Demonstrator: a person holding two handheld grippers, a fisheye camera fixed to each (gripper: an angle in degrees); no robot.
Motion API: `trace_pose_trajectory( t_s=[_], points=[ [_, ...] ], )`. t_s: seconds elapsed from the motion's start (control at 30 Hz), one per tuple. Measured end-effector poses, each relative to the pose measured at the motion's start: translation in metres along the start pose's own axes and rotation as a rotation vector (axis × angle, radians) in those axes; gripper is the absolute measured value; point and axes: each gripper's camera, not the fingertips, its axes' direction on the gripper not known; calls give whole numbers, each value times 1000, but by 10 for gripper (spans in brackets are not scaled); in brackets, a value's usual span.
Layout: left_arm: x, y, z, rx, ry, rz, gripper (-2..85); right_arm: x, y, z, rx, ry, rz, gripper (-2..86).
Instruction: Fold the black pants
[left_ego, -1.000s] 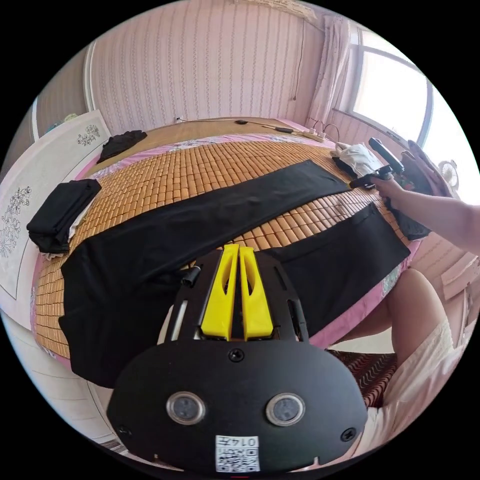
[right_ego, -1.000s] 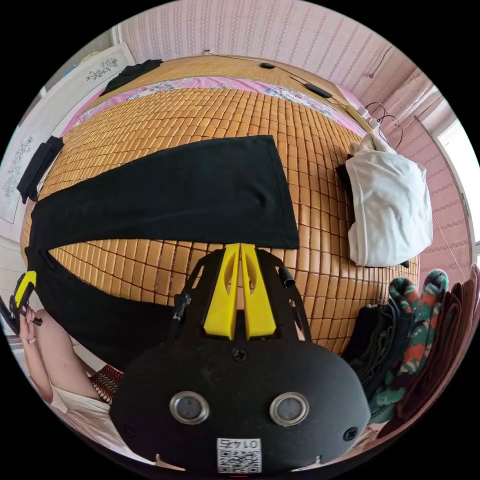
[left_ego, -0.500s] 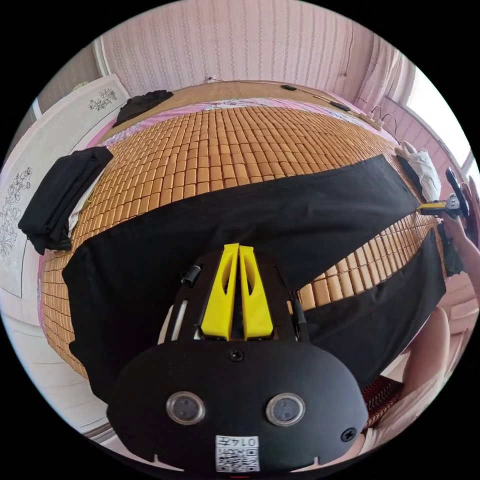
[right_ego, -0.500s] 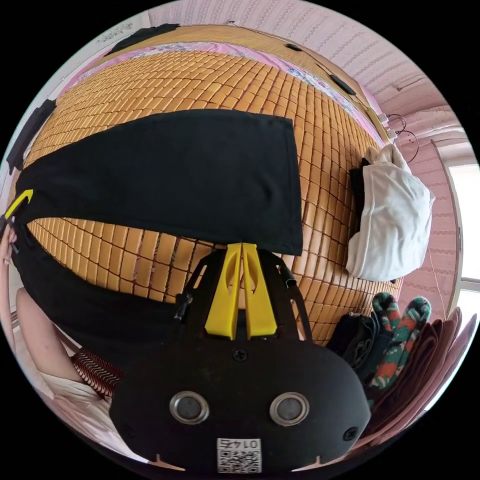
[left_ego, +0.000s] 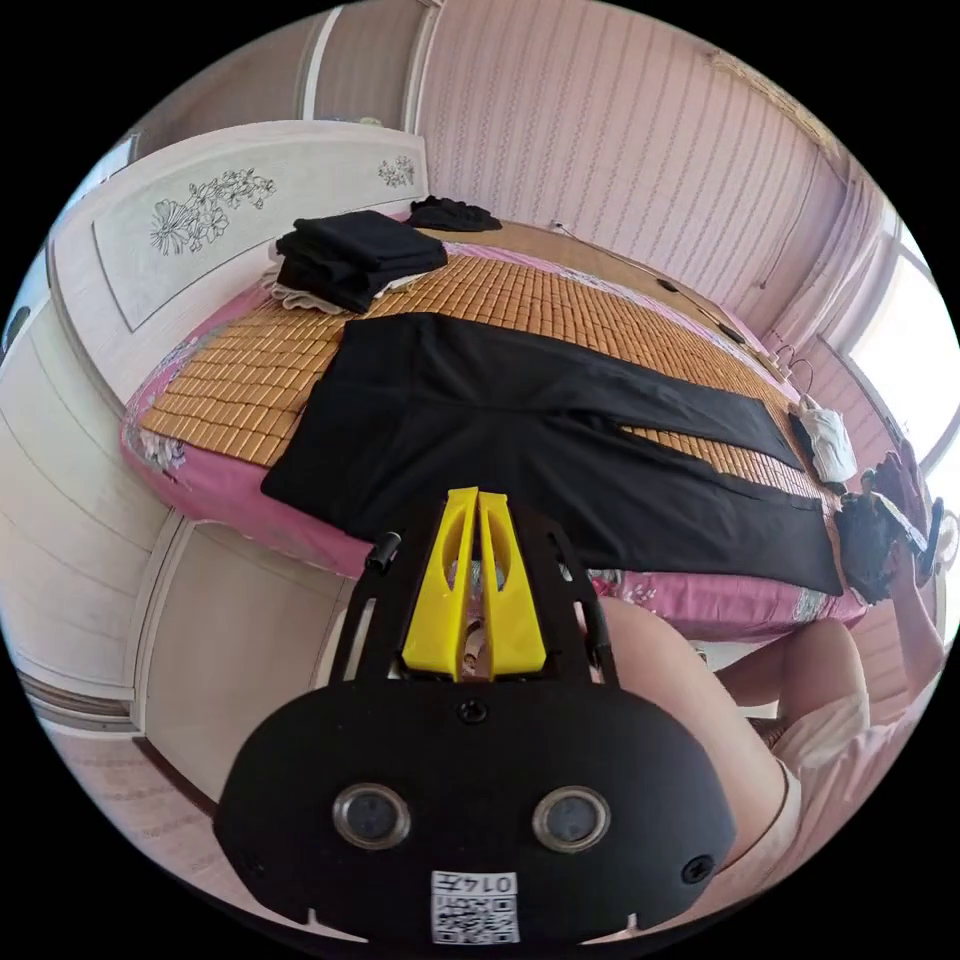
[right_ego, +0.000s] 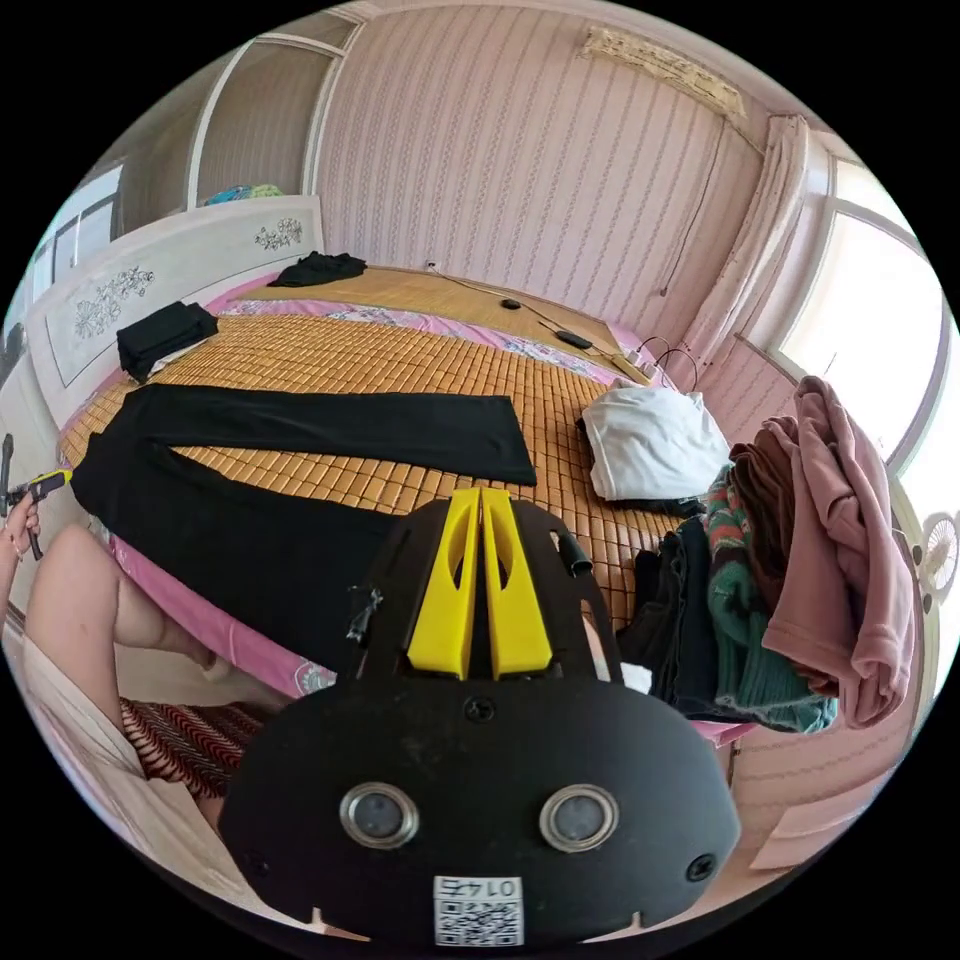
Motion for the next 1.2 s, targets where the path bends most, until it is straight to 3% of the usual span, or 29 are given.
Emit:
trace_pose_trajectory(
  t_s=[0.3, 0.33, 0.37, 0.4, 0.5, 0.63, 0.7, 0.87, 0.97, 1.2],
  points=[
    [-114, 10, -34, 53, -145, -25, 28, -232, -61, 39, -4, -225, -456, -5],
    [-123, 8, -36, 70, -181, -89, 39, -273, -81, 44, 14, -269, -512, 0],
    [-142, 9, -42, 147, -214, -286, 44, -317, -101, 49, 37, -306, -564, 11],
    [-154, 13, -46, 256, -159, -458, 48, -339, -112, 52, 47, -323, -578, 18],
    [-167, 24, -37, 454, -52, -681, 57, -451, -165, 64, 65, -401, -684, 71],
    [-202, 39, -16, 378, -96, -828, 79, -593, -222, 82, 33, -493, -890, 82],
    [-246, 53, -14, 394, 47, -917, 105, -646, -238, 93, 11, -511, -959, 86],
    [-297, 55, 5, 219, 127, -871, 130, -780, -264, 139, -84, -482, -1093, 101],
    [-320, 58, 19, 181, 308, -878, 126, -831, -270, 162, -110, -468, -1115, 103],
    [-352, 62, 22, 132, 319, -814, 22, -880, -273, 209, -212, -396, -1084, 51]
  ],
)
